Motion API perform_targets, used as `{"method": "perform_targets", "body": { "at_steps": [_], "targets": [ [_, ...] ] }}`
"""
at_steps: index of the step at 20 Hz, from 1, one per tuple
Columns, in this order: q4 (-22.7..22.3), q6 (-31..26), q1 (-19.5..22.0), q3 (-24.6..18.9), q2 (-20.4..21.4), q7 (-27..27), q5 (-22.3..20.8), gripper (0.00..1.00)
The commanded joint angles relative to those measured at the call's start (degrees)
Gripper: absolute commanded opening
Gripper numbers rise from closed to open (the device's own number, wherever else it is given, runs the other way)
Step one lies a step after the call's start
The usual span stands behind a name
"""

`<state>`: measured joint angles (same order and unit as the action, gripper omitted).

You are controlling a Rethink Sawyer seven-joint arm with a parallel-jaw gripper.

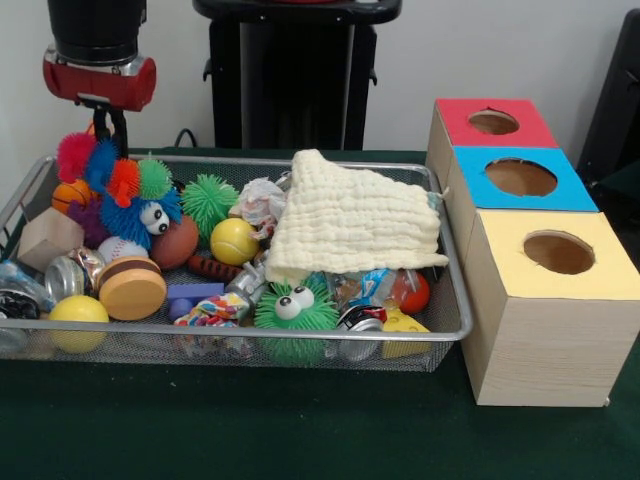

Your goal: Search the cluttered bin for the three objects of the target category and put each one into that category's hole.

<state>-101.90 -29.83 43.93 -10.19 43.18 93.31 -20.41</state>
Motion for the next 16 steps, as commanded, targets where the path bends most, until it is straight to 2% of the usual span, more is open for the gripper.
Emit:
{"method": "perform_targets", "body": {
  "at_steps": [1,9,10,14,16],
  "targets": [
    [-4.4,4.7,0.5,-6.3,-0.5,-2.5,-3.4,0.00],
    [-4.9,5.9,1.0,-6.5,-1.0,-2.0,-3.7,0.00],
    [-5.0,6.1,1.2,-6.6,-0.9,-1.7,-3.6,1.00],
    [-5.3,7.2,1.1,-6.3,-0.9,-0.8,-3.5,1.00],
    [-4.3,4.8,0.4,-6.3,-0.7,-3.5,-4.9,1.00]
  ]
}}
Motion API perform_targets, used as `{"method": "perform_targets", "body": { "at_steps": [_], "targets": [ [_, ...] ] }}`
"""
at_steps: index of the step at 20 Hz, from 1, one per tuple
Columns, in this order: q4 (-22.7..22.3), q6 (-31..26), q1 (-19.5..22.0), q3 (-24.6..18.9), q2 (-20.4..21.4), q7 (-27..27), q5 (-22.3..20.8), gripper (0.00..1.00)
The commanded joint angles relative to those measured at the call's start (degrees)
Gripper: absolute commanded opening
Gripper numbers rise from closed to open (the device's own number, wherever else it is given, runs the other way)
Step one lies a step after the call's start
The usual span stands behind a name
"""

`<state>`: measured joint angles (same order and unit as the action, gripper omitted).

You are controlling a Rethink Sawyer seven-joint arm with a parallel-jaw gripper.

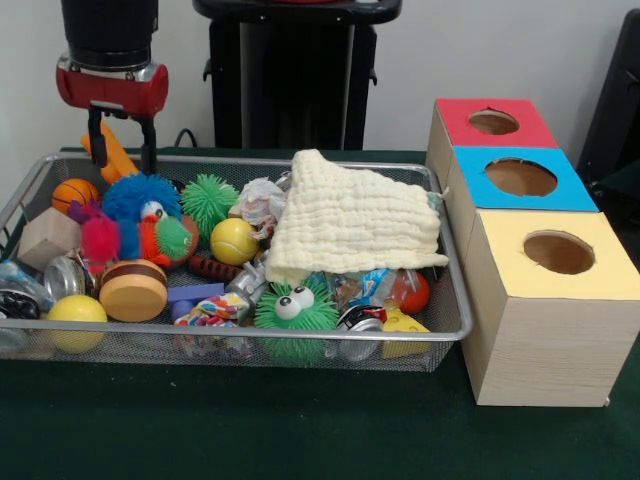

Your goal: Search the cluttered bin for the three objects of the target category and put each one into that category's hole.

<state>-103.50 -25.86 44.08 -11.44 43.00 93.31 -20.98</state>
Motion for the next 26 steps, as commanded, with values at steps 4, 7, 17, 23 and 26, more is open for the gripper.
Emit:
{"method": "perform_targets", "body": {
  "at_steps": [4,7,17,23,26],
  "targets": [
    [-2.6,0.2,0.1,-5.1,-0.4,-3.4,-3.9,1.00],
    [-2.6,0.3,0.0,-5.0,-0.5,-2.7,-3.4,1.00],
    [-2.5,0.4,-5.8,-2.2,-0.6,4.2,-1.2,1.00],
    [-1.3,1.9,-11.3,0.9,-2.1,9.3,0.3,1.00],
    [-0.9,2.8,-13.5,2.3,-2.8,10.9,0.9,1.00]
  ]
}}
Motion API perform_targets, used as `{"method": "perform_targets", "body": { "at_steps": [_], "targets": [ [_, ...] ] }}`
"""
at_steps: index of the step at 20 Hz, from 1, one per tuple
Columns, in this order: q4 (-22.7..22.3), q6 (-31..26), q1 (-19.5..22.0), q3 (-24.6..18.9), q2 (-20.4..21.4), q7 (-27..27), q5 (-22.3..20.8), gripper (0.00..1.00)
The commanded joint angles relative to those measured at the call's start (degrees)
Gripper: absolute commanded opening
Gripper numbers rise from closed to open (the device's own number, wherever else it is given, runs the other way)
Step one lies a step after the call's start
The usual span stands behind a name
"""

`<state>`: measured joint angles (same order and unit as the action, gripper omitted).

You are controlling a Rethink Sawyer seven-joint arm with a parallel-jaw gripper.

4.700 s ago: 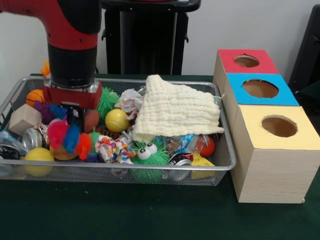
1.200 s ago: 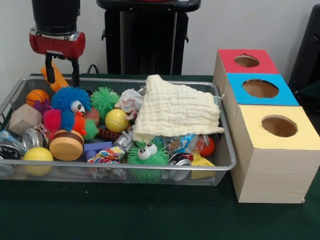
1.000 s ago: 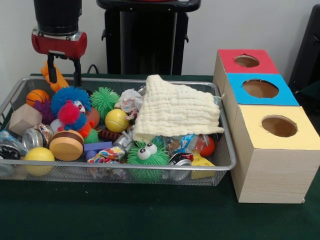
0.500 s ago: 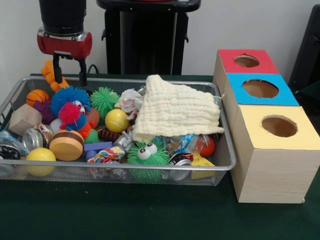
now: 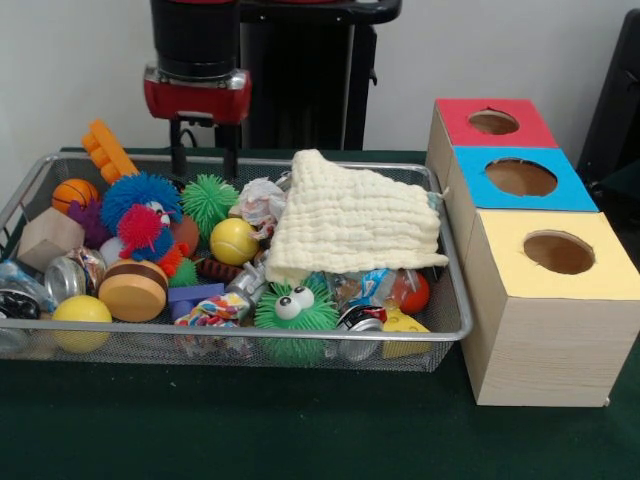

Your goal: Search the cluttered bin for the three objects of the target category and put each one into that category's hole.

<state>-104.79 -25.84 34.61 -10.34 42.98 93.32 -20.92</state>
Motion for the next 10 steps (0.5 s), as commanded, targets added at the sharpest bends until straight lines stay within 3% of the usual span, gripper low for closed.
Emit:
{"method": "perform_targets", "body": {
  "at_steps": [1,10],
  "targets": [
    [0.4,3.1,-4.7,1.7,-2.9,11.3,1.1,1.00],
    [1.3,2.1,-8.8,3.5,-2.8,12.5,4.2,1.00]
  ]
}}
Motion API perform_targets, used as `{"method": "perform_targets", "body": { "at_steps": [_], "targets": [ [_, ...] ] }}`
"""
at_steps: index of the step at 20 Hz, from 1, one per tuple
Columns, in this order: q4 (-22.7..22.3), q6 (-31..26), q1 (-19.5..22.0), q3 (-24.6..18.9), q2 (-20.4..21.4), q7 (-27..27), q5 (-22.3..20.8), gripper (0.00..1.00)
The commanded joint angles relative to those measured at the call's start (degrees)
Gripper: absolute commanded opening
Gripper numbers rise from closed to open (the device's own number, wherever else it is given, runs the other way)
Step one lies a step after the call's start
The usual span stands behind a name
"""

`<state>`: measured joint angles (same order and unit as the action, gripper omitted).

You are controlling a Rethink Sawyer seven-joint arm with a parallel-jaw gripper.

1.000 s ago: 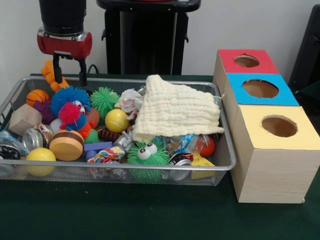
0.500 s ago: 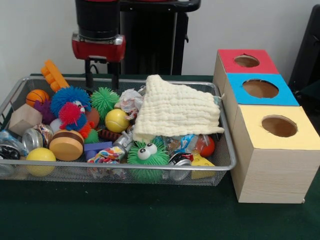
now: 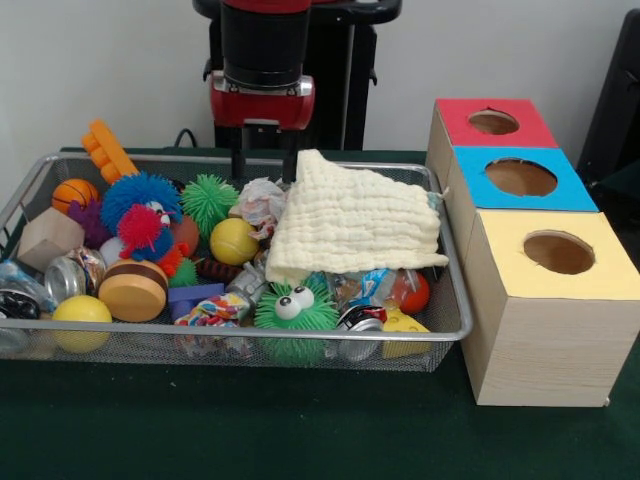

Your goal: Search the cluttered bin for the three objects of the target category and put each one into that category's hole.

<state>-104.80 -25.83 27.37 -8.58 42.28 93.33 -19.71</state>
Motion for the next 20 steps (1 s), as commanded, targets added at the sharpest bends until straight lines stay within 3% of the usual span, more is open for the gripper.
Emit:
{"method": "perform_targets", "body": {
  "at_steps": [1,12,20],
  "targets": [
    [1.5,1.9,-2.0,2.0,-2.1,12.7,3.4,1.00],
    [2.4,-5.0,-8.3,5.4,1.8,14.7,9.9,1.00],
    [3.8,-2.4,-13.5,9.2,-1.3,16.4,13.7,1.00]
  ]
}}
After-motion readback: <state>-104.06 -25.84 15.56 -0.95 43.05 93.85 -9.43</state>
